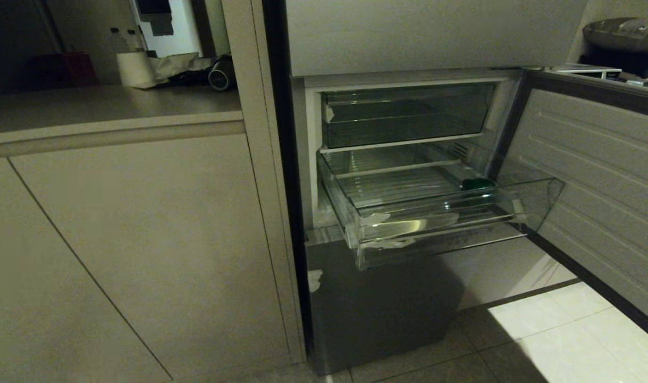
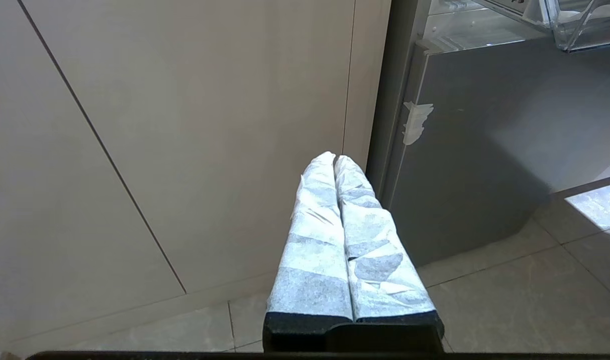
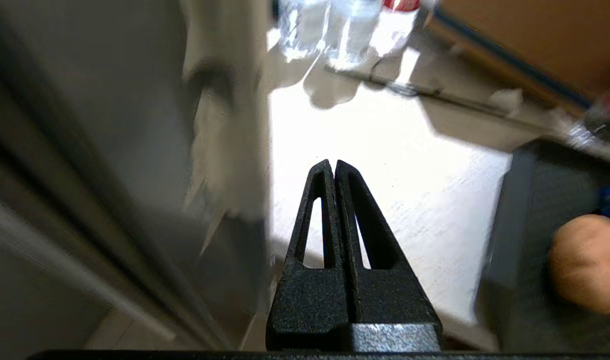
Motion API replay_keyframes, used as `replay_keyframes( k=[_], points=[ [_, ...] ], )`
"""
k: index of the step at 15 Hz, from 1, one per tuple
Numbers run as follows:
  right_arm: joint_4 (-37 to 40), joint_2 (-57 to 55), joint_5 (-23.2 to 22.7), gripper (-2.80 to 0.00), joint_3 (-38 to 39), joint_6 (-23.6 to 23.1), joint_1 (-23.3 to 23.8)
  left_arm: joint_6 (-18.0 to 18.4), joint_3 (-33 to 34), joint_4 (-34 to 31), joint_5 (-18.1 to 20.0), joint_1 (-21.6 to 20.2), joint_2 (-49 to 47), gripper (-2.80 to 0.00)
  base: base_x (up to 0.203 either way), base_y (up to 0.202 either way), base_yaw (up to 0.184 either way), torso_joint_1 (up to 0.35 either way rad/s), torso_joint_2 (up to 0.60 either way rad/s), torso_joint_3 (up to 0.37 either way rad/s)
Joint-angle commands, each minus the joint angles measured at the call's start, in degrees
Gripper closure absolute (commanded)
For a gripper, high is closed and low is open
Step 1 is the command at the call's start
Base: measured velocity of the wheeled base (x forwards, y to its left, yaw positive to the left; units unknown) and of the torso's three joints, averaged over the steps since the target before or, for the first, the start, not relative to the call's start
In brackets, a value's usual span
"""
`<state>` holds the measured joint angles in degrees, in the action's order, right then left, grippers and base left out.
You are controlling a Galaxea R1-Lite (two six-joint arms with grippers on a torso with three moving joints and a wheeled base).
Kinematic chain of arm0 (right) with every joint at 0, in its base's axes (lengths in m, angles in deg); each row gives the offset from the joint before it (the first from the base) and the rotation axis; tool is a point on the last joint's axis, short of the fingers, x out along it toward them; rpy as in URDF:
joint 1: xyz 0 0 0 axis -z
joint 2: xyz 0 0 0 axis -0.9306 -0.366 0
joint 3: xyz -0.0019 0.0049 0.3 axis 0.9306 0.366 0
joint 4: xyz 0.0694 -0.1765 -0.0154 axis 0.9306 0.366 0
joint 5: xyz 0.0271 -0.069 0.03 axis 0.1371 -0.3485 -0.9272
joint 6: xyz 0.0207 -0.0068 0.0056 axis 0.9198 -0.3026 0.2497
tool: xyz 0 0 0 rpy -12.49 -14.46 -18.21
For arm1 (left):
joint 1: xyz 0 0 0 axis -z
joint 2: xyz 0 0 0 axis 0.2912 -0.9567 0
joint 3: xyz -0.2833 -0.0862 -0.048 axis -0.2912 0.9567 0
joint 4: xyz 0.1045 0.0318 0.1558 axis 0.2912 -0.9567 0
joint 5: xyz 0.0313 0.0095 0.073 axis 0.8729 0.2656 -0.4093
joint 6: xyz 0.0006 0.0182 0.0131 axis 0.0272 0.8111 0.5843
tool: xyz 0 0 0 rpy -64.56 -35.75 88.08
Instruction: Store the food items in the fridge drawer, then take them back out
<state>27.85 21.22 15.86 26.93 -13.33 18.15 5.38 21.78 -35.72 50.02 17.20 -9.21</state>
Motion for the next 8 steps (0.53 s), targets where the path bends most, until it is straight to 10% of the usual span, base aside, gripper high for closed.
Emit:
replay_keyframes(
  k=[1, 8],
  points=[
    [0.1, 0.0, -0.7, 0.00, -3.4, 0.1, 1.1, 0.0, 0.0, 0.0, 0.0, 0.0, -0.1, 0.00, 0.000, 0.000, 0.000, 0.000, 0.00, 0.000],
    [7.6, 0.3, -1.5, 0.00, -27.4, 4.0, 2.3, 0.0, 0.0, 0.0, 0.0, 0.0, -0.1, 0.00, 0.000, 0.000, 0.000, 0.000, 0.00, 0.000]
  ],
)
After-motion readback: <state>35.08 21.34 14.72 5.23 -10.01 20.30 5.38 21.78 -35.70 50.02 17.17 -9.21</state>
